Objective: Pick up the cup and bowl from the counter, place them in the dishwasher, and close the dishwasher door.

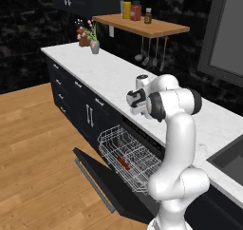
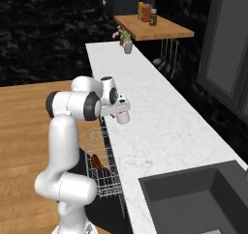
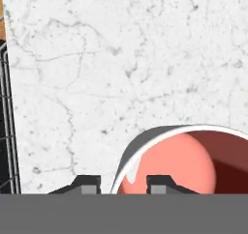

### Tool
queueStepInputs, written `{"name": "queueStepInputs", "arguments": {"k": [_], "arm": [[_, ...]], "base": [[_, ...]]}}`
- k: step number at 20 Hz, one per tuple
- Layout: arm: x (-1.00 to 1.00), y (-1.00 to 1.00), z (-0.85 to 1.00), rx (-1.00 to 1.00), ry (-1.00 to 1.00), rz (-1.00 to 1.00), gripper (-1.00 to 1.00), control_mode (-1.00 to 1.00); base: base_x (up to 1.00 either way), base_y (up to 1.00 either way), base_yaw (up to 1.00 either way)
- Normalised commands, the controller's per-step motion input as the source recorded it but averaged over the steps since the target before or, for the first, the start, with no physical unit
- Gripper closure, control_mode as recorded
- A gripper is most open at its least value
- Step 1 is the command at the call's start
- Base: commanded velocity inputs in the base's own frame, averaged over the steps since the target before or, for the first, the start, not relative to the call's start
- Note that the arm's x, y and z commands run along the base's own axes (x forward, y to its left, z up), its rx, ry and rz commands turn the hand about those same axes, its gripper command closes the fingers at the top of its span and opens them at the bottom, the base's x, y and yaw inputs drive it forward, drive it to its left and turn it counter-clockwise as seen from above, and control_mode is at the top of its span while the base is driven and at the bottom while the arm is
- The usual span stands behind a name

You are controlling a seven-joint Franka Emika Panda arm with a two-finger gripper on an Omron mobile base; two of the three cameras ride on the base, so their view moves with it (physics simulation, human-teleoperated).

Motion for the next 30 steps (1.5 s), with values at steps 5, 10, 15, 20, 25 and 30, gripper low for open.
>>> {"name": "queueStepInputs", "arguments": {"k": [5,10,15,20,25,30], "arm": [[-0.10,0.15,-0.02,0.00,0.01,0.03,1.00,-1.00],[-0.78,0.02,0.08,0.12,-0.02,0.00,1.00,-1.00],[-1.00,0.28,0.27,0.15,-0.06,0.00,1.00,-1.00],[-1.00,0.57,0.16,0.16,-0.02,-0.03,1.00,-1.00],[-0.83,0.86,0.00,0.05,0.01,-0.07,1.00,-1.00],[-0.14,1.00,-0.30,0.00,0.03,-0.13,1.00,-1.00]], "base": [[0.00,0.00,0.00],[0.00,0.00,0.00],[0.00,0.00,0.00],[0.00,0.00,0.00],[0.00,0.00,0.00],[0.00,0.00,0.00]]}}
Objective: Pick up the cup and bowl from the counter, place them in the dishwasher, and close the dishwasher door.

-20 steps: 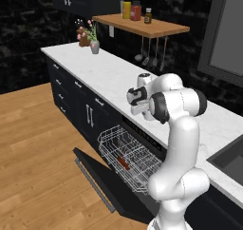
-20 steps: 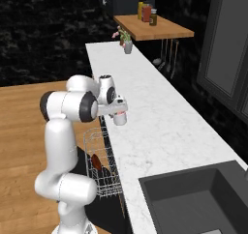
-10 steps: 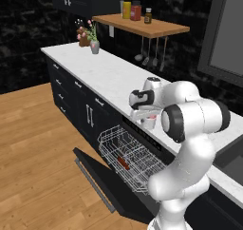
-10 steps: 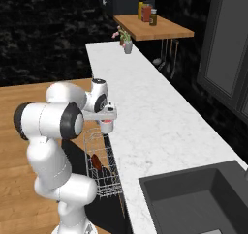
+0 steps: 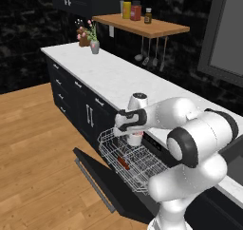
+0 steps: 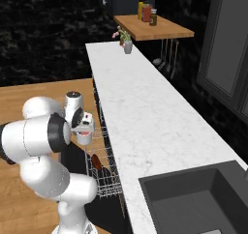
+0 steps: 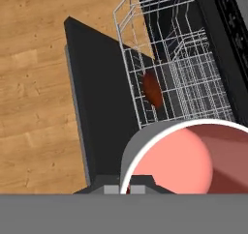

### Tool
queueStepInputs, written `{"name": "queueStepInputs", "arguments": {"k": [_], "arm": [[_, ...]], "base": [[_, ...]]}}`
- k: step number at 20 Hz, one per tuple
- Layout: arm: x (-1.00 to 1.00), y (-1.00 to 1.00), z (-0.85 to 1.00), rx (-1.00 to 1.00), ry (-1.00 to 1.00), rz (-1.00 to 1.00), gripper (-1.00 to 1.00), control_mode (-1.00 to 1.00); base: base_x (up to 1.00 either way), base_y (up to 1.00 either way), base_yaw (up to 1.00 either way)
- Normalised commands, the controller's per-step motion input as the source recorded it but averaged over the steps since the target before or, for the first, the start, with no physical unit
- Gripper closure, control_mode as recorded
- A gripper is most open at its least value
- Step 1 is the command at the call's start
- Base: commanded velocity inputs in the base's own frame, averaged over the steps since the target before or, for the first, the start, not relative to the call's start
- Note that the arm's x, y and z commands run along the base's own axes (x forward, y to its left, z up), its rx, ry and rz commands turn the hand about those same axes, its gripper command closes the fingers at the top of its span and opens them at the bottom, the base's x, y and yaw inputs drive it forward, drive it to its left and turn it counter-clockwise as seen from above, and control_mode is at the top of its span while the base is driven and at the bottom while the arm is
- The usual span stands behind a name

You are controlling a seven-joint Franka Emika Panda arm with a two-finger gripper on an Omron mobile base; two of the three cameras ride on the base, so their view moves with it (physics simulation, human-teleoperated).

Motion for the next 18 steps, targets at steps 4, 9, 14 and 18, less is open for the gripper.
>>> {"name": "queueStepInputs", "arguments": {"k": [4,9,14,18], "arm": [[0.19,0.57,-0.48,0.00,0.00,-0.22,1.00,-1.00],[0.34,0.48,-0.45,-0.04,-0.01,-0.23,1.00,-1.00],[0.10,0.32,-0.25,-0.08,-0.06,-0.21,1.00,-1.00],[0.03,-0.01,0.06,0.00,0.05,-0.16,1.00,-1.00]], "base": [[0.00,0.00,0.00],[0.00,0.00,0.00],[0.00,0.00,0.00],[0.00,0.00,0.00]]}}
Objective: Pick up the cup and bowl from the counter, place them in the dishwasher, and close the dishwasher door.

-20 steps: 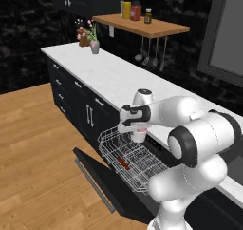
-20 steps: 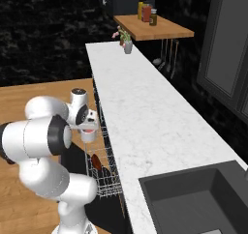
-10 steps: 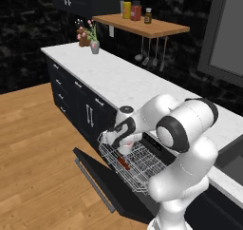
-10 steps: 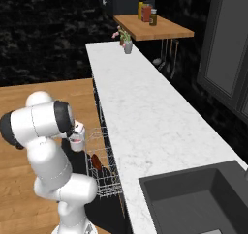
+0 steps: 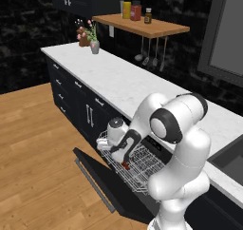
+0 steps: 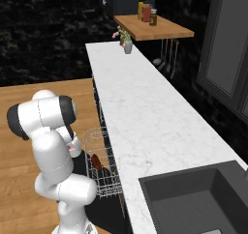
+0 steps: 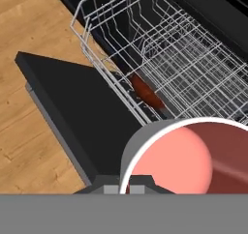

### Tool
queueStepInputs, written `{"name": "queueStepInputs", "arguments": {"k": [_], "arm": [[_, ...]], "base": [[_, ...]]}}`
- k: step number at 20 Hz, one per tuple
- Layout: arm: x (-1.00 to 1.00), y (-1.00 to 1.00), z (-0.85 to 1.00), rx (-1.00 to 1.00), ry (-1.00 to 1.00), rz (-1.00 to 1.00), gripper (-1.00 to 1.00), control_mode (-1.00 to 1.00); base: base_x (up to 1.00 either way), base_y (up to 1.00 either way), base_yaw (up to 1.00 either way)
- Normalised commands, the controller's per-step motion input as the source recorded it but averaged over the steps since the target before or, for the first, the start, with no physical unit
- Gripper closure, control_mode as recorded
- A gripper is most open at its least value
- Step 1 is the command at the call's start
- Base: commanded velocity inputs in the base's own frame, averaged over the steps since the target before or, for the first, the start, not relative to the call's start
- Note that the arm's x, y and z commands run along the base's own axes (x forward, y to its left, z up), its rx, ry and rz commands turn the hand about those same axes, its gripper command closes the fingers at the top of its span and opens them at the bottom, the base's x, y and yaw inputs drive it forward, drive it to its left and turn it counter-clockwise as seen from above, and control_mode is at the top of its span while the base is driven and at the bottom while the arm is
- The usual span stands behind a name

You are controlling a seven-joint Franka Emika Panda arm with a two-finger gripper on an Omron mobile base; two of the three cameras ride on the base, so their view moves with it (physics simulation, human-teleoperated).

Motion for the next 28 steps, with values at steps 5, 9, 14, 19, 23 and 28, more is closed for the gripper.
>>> {"name": "queueStepInputs", "arguments": {"k": [5,9,14,19,23,28], "arm": [[0.24,-0.12,0.04,0.00,0.10,-0.06,1.00,-1.00],[0.18,-0.14,0.07,0.00,0.10,0.00,1.00,-1.00],[0.25,-0.01,0.01,0.00,0.00,-0.05,1.00,-1.00],[0.40,0.00,0.02,-0.01,-0.04,-0.10,1.00,-1.00],[0.61,0.00,-0.05,-0.05,0.00,-0.10,1.00,-1.00],[0.64,0.02,-0.19,-0.10,0.00,-0.09,1.00,-1.00]], "base": [[0.00,0.00,0.00],[0.00,0.00,0.00],[0.00,0.00,0.00],[0.00,0.00,0.00],[0.00,0.00,0.00],[0.00,0.00,0.00]]}}
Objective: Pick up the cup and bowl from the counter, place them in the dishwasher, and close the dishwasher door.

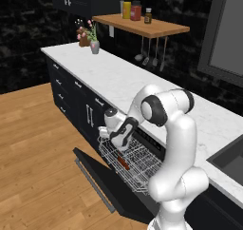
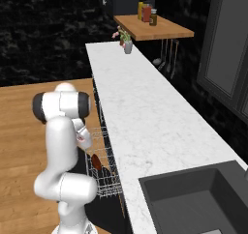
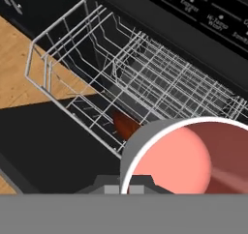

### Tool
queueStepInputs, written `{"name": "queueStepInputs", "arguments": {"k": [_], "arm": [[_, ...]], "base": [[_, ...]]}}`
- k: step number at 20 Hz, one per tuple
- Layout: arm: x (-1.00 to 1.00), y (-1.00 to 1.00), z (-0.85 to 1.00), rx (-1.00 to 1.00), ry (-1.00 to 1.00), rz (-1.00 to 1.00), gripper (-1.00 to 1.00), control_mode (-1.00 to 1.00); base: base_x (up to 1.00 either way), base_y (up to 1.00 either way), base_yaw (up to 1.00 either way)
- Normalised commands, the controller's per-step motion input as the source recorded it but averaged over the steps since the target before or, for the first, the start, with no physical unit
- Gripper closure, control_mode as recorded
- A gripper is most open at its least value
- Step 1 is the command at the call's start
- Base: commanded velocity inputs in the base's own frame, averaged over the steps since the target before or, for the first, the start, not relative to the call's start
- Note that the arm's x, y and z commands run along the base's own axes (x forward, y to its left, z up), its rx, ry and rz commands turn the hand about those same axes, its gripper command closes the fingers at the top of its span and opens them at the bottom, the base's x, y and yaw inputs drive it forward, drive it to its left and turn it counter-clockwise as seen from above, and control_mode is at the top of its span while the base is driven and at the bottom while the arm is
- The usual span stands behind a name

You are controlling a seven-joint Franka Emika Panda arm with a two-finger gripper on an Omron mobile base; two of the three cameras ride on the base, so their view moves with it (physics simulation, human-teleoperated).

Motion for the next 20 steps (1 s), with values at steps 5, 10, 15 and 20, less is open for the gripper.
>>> {"name": "queueStepInputs", "arguments": {"k": [5,10,15,20], "arm": [[0.71,0.17,-0.44,-0.14,0.04,-0.05,1.00,-1.00],[0.43,0.23,-0.48,-0.10,0.07,-0.03,1.00,-1.00],[0.18,-0.08,-0.23,-0.03,0.05,-0.01,1.00,-1.00],[0.05,-0.18,-0.25,0.00,0.08,0.00,1.00,-1.00]], "base": [[0.00,0.00,0.00],[0.00,0.00,0.00],[0.00,0.00,0.00],[0.00,0.00,0.00]]}}
